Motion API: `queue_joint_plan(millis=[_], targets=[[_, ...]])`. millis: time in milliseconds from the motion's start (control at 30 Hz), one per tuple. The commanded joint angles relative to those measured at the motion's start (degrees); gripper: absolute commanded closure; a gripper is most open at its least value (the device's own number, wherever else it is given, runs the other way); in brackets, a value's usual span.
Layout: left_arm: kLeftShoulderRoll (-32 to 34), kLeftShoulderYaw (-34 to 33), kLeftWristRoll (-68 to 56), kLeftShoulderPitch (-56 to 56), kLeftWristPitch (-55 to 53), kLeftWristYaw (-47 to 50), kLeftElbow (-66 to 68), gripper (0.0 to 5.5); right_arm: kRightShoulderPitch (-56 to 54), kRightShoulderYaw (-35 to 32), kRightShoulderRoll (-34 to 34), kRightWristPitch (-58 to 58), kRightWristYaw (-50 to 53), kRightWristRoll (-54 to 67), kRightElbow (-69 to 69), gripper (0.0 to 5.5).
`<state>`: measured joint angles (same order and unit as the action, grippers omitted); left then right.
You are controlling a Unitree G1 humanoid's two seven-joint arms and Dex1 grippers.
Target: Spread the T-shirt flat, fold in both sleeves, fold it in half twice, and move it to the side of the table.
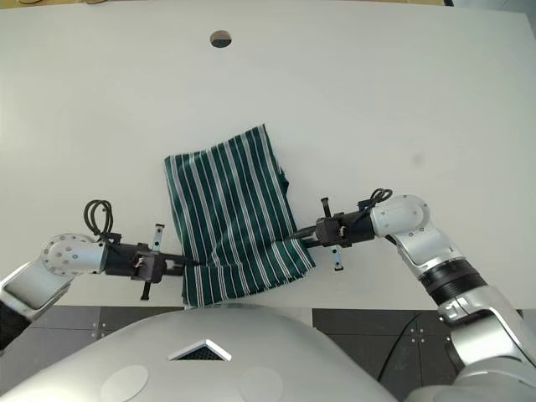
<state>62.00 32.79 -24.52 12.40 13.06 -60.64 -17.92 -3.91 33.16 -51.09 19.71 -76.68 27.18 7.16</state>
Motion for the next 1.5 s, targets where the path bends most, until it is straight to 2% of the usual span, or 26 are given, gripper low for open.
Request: queue_joint_plan(millis=[33,200,467,833,967,1100,1233,1300,1500], targets=[[3.17,-4.93,-7.11,2.98,-6.94,-2.9,-6.29,5.38,2.32,-4.32,-3.29,-11.23,-3.67,5.99,-7.72,5.4],[0.41,-12.27,-13.27,4.91,-9.85,-4.52,-5.88,5.38,4.52,-9.09,-2.29,-19.52,-4.53,9.3,-14.32,5.4],[-8.88,-23.04,-17.67,5.29,-10.39,-8.15,6.37,5.38,1.48,-15.5,8.22,-25.22,6.25,8.1,-17.64,5.4],[-20.05,-29.82,-13.65,-4.98,-13.48,-9.39,30.16,5.38,-4.39,-16.58,16.57,-31.56,15.88,-0.62,-10.61,5.4],[-22.94,-31.75,-11.65,-7.89,-14.3,-8.75,34.24,5.4,-6.28,-15.64,19.65,-31.73,16.56,-4.19,-5.64,4.61],[-24.91,-33.1,-9.59,-9.44,-15.56,-7.76,36.93,4.7,-8.68,-16.11,24.03,-32.75,18.78,-6.18,-0.03,3.9],[-26.94,-33.79,-8.23,-11.47,-20.81,-3.61,37.19,4.19,-12.0,-19.17,29.14,-39.68,21.97,-3.47,4.02,3.31],[-27.88,-34.59,-10.4,-11.98,-27.45,-0.85,34.46,3.89,-13.72,-20.7,31.57,-42.14,23.54,-2.5,5.96,2.98],[-29.43,-38.82,-16.98,-14.73,-50.85,13.64,25.39,3.85,-17.96,-26.23,37.54,-47.45,31.45,-1.3,11.91,1.99]])
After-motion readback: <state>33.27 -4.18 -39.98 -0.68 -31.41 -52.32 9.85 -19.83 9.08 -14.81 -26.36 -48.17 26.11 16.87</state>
